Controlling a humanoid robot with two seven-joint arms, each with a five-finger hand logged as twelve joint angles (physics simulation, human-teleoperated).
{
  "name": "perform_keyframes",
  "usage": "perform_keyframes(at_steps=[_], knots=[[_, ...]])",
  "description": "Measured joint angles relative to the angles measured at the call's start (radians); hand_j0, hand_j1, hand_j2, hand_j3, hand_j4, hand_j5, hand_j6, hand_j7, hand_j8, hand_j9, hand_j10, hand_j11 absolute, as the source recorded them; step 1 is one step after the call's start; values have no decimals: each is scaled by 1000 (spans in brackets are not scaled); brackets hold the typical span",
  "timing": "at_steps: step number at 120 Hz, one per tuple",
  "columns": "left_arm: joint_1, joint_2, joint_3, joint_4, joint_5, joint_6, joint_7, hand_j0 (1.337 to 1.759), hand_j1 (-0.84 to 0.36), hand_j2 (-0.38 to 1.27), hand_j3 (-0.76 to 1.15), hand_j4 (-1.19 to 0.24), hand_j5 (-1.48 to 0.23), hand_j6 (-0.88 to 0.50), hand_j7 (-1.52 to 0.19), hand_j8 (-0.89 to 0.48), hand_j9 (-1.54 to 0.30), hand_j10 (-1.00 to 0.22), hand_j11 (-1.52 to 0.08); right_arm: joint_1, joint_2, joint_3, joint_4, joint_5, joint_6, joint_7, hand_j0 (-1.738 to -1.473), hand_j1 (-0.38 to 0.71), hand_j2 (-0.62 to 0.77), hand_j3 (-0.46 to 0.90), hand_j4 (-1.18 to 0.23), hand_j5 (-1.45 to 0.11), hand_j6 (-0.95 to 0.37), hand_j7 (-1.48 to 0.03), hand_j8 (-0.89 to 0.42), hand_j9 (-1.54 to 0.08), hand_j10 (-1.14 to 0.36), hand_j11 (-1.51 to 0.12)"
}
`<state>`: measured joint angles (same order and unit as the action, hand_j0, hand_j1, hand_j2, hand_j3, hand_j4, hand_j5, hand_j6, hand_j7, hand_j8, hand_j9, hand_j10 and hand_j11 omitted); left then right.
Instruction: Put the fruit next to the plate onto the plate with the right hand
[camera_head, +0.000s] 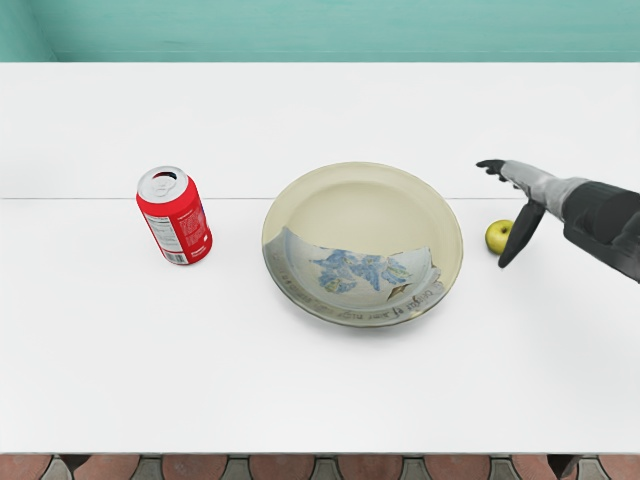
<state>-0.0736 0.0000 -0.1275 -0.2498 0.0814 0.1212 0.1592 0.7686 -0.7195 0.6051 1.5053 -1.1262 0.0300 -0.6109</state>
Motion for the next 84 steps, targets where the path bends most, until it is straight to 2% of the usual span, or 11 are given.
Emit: perform_keyframes(at_steps=[17,39,55,73,84], knots=[[0,0,0,0,0,0,0,1658,349,0,0,0,0,0,0,0,0,0,0,40,13,-35,-27,-14,-54,0,-1658,-258,-13,0,-81,-101,-83,-100,-81,-101,-80,-101],[0,0,0,0,0,0,0,1658,349,0,0,0,0,0,0,0,0,0,0,58,47,-165,-90,-21,-167,0,-1658,-250,-14,0,-88,-110,-91,-110,-89,-110,-88,-110],[0,0,0,0,0,0,0,1658,349,0,0,0,0,0,0,0,0,0,0,133,66,-304,-150,-30,-216,0,-1658,-247,-15,0,-91,-113,-93,-112,-91,-113,-90,-113],[0,0,0,0,0,0,0,1658,349,0,0,0,0,0,0,0,0,0,0,155,110,-359,-169,-32,-315,0,-1658,-244,-15,0,-94,-117,-96,-117,-95,-117,-93,-117],[0,0,0,0,0,0,0,1658,349,0,0,0,0,0,0,0,0,0,0,143,121,-368,-173,-27,-344,0,-1658,-171,-27,0,-154,-195,-156,-195,-155,-195,-153,-195]])
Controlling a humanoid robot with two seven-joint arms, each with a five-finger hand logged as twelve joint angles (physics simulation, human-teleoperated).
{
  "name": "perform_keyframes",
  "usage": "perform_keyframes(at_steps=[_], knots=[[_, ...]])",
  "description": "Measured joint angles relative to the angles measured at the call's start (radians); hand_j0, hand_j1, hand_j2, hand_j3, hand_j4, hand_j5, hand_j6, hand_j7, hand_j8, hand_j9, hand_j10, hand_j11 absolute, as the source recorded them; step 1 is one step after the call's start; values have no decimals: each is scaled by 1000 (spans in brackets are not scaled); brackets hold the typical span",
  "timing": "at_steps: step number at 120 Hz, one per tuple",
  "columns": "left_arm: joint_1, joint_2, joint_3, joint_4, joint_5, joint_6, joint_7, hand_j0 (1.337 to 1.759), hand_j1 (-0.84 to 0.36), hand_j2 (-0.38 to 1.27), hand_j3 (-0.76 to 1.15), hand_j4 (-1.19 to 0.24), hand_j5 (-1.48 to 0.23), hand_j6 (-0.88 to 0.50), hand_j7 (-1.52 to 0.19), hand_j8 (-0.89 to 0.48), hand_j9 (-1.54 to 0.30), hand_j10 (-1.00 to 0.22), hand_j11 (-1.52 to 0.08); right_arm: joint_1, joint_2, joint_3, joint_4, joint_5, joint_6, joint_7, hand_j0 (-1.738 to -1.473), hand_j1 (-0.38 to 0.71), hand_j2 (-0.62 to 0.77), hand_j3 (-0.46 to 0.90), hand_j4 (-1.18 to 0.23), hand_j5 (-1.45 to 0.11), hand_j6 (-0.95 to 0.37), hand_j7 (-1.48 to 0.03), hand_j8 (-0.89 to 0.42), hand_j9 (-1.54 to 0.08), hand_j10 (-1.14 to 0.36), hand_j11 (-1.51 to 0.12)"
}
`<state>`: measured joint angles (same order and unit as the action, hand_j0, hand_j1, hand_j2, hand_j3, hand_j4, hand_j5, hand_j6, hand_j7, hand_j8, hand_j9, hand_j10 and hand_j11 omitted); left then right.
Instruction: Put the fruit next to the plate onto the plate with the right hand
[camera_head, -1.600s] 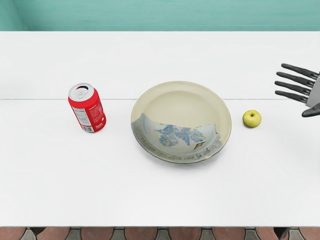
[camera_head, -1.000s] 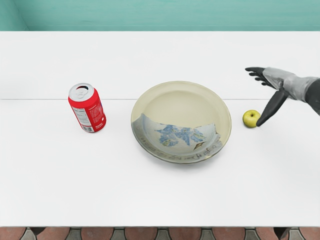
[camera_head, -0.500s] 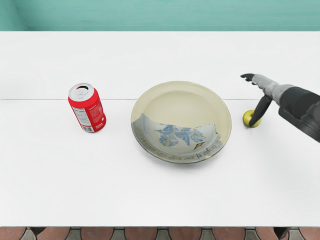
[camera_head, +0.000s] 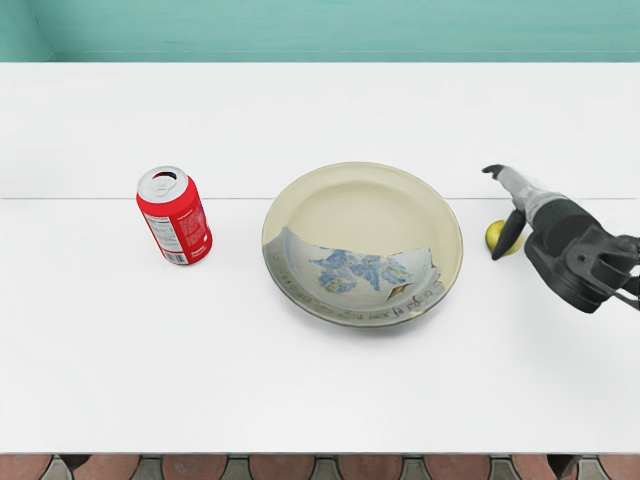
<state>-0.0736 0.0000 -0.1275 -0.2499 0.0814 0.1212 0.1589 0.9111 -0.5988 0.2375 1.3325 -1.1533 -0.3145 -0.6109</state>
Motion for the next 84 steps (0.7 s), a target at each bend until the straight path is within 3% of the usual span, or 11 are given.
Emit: perform_keyframes(at_steps=[39,84], knots=[[0,0,0,0,0,0,0,1658,349,0,0,0,0,0,0,0,0,0,0,-22,-2,-7,0,8,-23,1,-1657,8,-94,0,-308,-412,-315,-404,-308,-414,-306,-415],[0,0,0,0,0,0,0,1658,349,0,0,0,0,0,0,0,0,0,0,-27,-10,4,5,11,-23,0,-1657,193,-61,0,-470,-619,-474,-613,-451,-619,-469,-619]])
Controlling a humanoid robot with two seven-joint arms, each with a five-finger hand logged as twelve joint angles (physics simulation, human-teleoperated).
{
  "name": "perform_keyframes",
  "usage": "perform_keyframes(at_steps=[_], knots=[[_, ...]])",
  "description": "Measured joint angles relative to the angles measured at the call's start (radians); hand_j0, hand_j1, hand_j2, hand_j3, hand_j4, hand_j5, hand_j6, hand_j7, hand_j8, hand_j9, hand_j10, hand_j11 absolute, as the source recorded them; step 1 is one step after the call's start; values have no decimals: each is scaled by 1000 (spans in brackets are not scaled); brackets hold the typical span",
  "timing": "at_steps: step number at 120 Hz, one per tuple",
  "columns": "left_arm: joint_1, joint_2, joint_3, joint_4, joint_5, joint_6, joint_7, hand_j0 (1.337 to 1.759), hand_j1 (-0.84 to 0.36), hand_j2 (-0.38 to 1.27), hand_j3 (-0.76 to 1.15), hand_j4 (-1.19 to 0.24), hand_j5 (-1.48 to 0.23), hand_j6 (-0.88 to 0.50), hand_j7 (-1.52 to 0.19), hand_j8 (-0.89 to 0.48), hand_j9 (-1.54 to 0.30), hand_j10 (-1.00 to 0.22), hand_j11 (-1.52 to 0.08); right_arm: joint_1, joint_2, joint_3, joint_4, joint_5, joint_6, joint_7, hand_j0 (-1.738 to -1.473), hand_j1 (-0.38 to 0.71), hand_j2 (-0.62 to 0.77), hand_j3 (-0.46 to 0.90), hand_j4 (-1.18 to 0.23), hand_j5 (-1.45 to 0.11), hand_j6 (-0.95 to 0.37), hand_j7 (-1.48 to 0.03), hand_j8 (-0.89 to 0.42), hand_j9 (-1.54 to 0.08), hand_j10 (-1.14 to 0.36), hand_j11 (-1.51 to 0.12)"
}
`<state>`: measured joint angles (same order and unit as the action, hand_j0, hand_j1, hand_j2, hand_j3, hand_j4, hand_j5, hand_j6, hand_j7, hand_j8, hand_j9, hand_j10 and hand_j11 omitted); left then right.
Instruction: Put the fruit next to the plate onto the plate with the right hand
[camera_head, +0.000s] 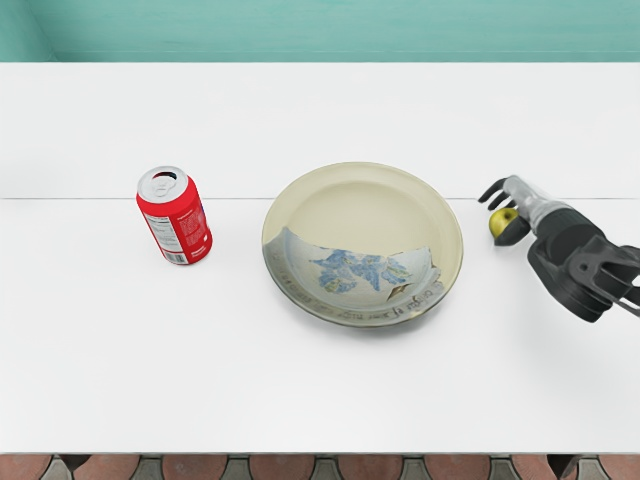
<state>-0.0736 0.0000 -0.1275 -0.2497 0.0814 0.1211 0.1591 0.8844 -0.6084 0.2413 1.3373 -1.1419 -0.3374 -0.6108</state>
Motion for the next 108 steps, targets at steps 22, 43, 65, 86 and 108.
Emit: perform_keyframes(at_steps=[22,43,65,86,108], knots=[[0,0,0,0,0,0,0,1658,349,0,0,0,0,0,0,0,0,0,0,-1,0,2,1,13,0,0,-1656,245,42,0,-557,-717,-557,-718,-399,-722,-456,-728],[0,0,0,0,0,0,0,1658,349,0,0,0,0,0,0,0,0,0,0,-2,-3,13,2,41,3,0,-1655,253,168,0,-633,-794,-602,-807,-436,-808,-477,-821],[0,0,0,0,0,0,0,1658,349,0,0,0,0,0,0,0,0,0,0,-3,-45,124,38,121,10,0,-1656,260,238,0,-652,-844,-640,-844,-449,-850,-480,-855],[0,0,0,0,0,0,0,1658,349,0,0,0,0,0,0,0,0,0,0,-3,-83,284,170,213,56,0,-1656,279,277,0,-661,-859,-657,-858,-433,-864,-472,-867],[0,0,0,0,0,0,0,1658,349,0,0,0,0,0,0,0,0,0,0,-11,-36,344,291,268,94,0,-1656,275,272,0,-663,-868,-659,-864,-430,-872,-457,-873]])
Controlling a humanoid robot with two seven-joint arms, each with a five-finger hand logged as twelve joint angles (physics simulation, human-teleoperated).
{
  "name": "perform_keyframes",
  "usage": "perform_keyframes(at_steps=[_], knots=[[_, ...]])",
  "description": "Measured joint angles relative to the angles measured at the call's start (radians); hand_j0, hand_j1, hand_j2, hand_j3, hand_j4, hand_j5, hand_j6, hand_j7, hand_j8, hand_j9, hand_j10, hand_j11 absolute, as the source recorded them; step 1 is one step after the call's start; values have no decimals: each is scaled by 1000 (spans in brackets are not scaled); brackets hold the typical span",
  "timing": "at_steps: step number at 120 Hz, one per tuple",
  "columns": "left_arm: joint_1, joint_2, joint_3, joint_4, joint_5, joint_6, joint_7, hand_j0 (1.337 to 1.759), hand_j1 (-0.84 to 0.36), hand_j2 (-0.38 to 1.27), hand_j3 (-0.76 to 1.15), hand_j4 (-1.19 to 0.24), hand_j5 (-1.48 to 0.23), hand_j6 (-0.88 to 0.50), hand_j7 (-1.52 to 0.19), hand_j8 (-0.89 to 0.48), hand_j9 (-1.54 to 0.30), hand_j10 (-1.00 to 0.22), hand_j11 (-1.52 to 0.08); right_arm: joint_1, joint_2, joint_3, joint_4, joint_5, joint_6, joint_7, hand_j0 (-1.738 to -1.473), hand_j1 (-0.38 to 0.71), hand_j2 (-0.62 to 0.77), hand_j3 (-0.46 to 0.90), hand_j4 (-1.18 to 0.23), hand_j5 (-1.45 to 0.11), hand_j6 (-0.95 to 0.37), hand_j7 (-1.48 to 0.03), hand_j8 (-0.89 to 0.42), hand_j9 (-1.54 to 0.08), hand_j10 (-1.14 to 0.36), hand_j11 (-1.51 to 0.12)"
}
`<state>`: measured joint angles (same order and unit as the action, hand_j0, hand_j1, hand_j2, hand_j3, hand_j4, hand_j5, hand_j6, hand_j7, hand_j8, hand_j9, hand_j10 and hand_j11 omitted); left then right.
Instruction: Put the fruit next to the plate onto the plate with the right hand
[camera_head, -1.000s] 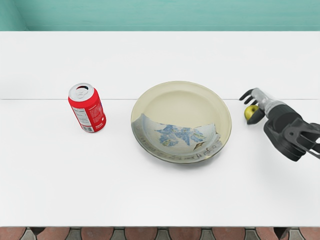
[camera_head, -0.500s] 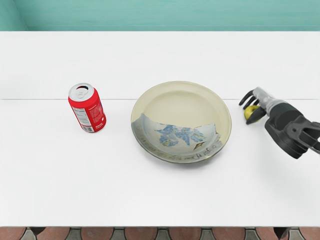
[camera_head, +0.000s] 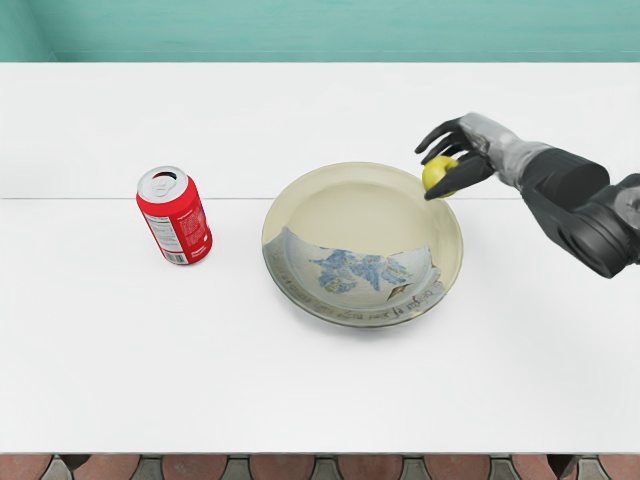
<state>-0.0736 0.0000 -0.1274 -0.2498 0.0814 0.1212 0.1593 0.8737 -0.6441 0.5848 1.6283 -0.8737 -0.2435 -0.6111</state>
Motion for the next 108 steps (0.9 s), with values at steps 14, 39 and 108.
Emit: perform_keyframes(at_steps=[14,39,108], knots=[[0,0,0,0,0,0,0,1658,349,0,0,0,0,0,0,0,0,0,0,-33,69,6,22,12,34,0,-1657,283,296,0,-662,-883,-666,-870,-425,-881,-455,-876],[0,0,0,0,0,0,0,1658,349,0,0,0,0,0,0,0,0,0,0,-92,150,7,30,17,62,-1,-1657,311,333,0,-684,-937,-697,-910,-387,-931,-423,-908],[0,0,0,0,0,0,0,1658,349,0,0,0,0,0,0,0,0,0,0,-549,165,811,-26,573,797,0,-1658,-259,21,0,-87,-116,-88,-114,-63,-116,-66,-114]])
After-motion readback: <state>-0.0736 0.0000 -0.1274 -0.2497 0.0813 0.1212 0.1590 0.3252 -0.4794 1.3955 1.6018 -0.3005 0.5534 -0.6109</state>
